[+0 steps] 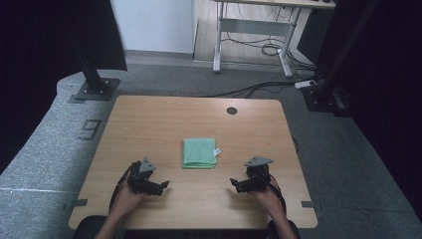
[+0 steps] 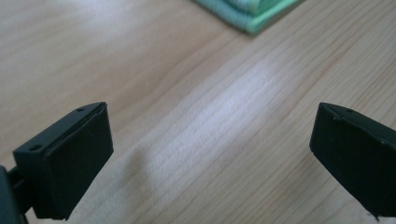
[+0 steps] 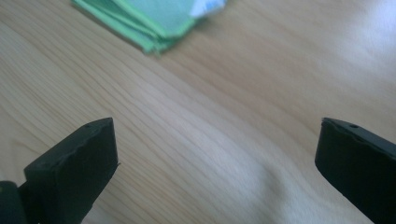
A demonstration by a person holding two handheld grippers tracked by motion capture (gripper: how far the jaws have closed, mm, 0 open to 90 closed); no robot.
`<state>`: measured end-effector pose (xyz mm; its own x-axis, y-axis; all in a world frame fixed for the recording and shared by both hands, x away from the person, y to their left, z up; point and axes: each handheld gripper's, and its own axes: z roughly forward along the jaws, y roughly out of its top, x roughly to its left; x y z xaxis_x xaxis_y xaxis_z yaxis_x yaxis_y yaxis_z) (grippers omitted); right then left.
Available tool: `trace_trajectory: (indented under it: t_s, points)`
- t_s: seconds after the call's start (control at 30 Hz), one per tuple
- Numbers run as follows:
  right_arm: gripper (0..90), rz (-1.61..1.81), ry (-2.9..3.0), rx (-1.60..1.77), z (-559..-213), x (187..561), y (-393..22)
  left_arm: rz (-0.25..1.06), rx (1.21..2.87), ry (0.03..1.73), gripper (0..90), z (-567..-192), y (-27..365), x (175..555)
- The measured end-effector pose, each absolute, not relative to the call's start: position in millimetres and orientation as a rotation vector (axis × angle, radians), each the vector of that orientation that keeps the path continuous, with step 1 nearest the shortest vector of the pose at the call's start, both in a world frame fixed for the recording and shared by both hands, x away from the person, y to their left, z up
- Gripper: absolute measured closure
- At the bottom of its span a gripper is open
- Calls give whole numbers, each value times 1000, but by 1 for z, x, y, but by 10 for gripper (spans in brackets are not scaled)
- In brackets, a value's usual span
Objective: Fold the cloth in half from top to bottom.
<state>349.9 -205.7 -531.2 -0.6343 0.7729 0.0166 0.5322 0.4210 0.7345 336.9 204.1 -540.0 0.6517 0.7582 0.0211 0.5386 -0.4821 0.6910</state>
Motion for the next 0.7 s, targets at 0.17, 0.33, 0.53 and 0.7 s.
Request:
trace_trajectory:
  t_s: [0.17, 0.33, 0.53, 0.7]
  points:
    - [0, 1031, 2340, 1162, -543, 350, -213, 414, 2228, 1024, 0, -548, 205, 338]
    - [0, 1017, 2347, 1177, -555, 349, -216, 388, 2233, 1037, 0, -549, 206, 340]
    - [0, 998, 2356, 1152, -557, 349, -213, 386, 2230, 1046, 0, -549, 206, 340]
    - [0, 998, 2356, 1152, -557, 349, -213, 392, 2226, 1058, 0, -549, 205, 340]
